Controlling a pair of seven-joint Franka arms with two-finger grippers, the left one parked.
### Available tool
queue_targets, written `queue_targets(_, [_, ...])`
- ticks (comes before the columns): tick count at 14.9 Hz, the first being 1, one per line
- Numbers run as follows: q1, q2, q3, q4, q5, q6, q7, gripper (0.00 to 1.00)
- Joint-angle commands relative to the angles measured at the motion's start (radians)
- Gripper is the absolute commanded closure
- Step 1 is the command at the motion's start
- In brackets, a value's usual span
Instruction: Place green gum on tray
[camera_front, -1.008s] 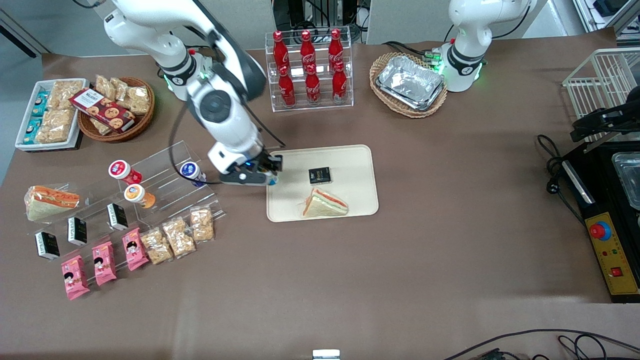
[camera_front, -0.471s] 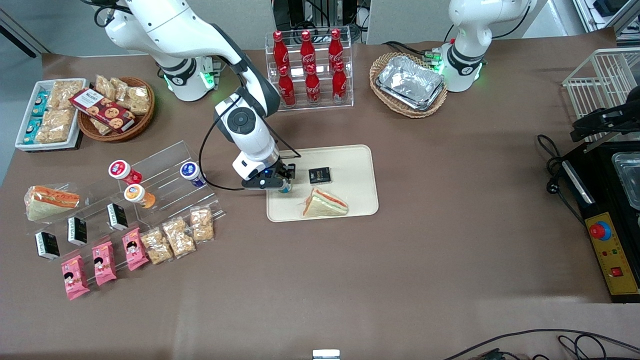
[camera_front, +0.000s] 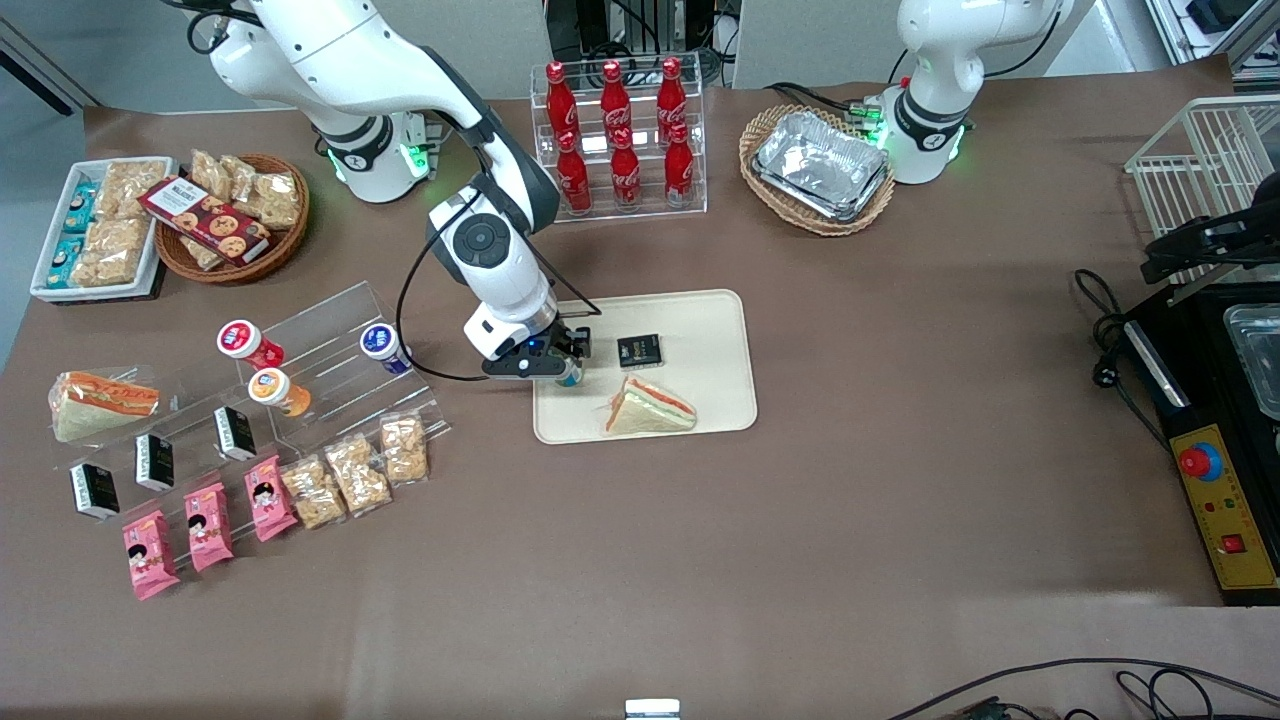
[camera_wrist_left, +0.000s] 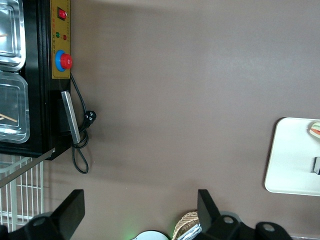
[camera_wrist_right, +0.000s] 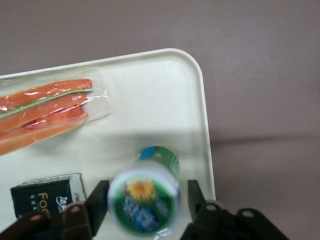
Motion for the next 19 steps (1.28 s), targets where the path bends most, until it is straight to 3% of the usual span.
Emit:
queue_targets(1, [0.008, -0.013, -0.008, -0.012, -0.020, 0.017, 0.034, 0.02])
queue_targets(4, [0.000, -0.018, -0.009, -0.003, -0.021, 0.017, 0.027, 0.01])
queue_targets(7, [-0.073, -0.063, -0.011, -0.003, -0.030, -0.002, -0.024, 0.01])
queue_targets(14, [-0.285, -0.289, -0.019, -0.002, -0.023, -0.313, -0.326, 0.01])
queue_targets(19, [-0.434, -0.392, -0.046, 0.122, -0.015, -0.584, -0.408, 0.00])
